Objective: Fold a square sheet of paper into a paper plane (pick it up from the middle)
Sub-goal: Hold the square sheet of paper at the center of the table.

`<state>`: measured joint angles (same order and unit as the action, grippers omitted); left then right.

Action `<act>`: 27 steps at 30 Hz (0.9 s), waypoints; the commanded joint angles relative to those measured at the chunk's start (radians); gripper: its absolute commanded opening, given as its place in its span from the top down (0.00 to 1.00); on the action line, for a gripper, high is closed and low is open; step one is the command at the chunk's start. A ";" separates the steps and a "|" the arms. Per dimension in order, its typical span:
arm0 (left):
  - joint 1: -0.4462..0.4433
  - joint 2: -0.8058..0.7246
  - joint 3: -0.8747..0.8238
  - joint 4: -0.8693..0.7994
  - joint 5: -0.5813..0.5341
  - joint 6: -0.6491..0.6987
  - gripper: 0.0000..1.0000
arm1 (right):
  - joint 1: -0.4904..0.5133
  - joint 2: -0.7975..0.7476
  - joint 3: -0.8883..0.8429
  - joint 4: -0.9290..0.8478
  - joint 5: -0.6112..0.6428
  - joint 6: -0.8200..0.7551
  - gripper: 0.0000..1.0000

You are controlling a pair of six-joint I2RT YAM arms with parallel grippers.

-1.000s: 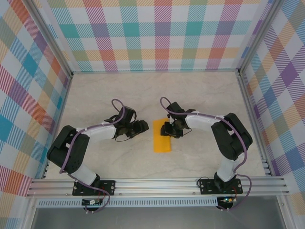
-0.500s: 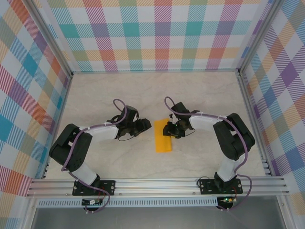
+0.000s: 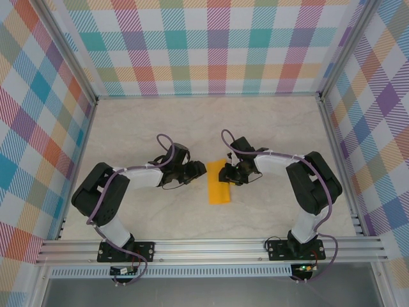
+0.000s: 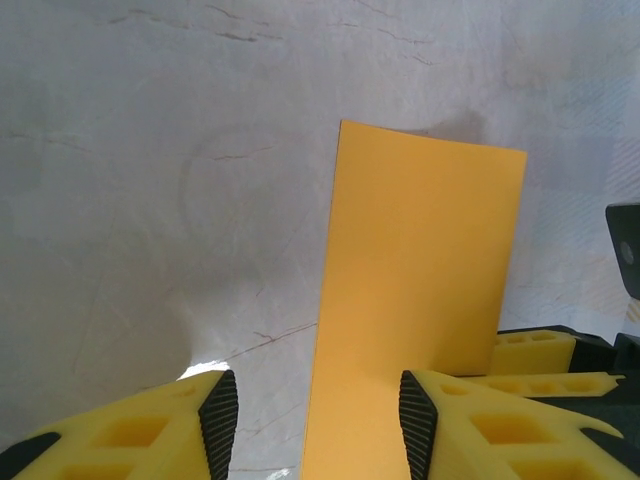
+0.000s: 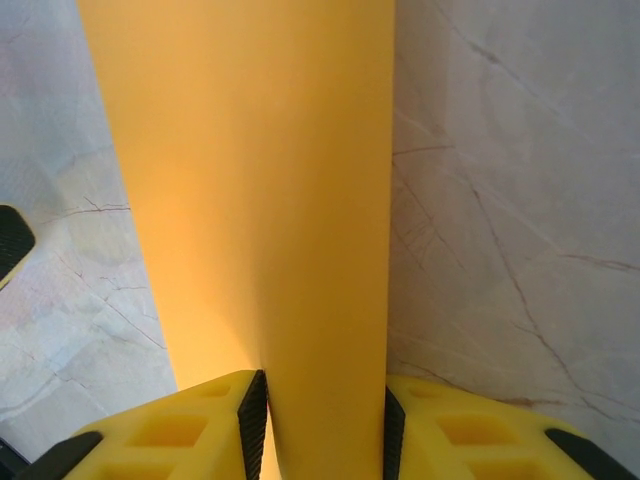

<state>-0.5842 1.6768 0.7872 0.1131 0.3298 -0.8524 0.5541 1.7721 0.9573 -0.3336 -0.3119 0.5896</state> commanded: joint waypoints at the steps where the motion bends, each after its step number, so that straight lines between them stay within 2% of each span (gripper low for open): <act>1: -0.025 0.028 0.039 0.039 0.039 -0.020 0.53 | -0.014 0.075 -0.032 -0.069 0.123 0.007 0.62; 12: -0.043 0.072 0.073 0.042 0.045 -0.027 0.61 | -0.015 0.102 -0.029 -0.085 0.145 0.040 0.63; 27: -0.045 0.066 0.093 0.007 0.004 -0.019 0.63 | -0.015 0.125 -0.020 -0.081 0.132 -0.011 0.63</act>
<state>-0.6140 1.7439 0.8543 0.1333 0.3489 -0.8745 0.5484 1.7973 0.9833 -0.3637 -0.3206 0.6163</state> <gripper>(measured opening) 0.367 0.365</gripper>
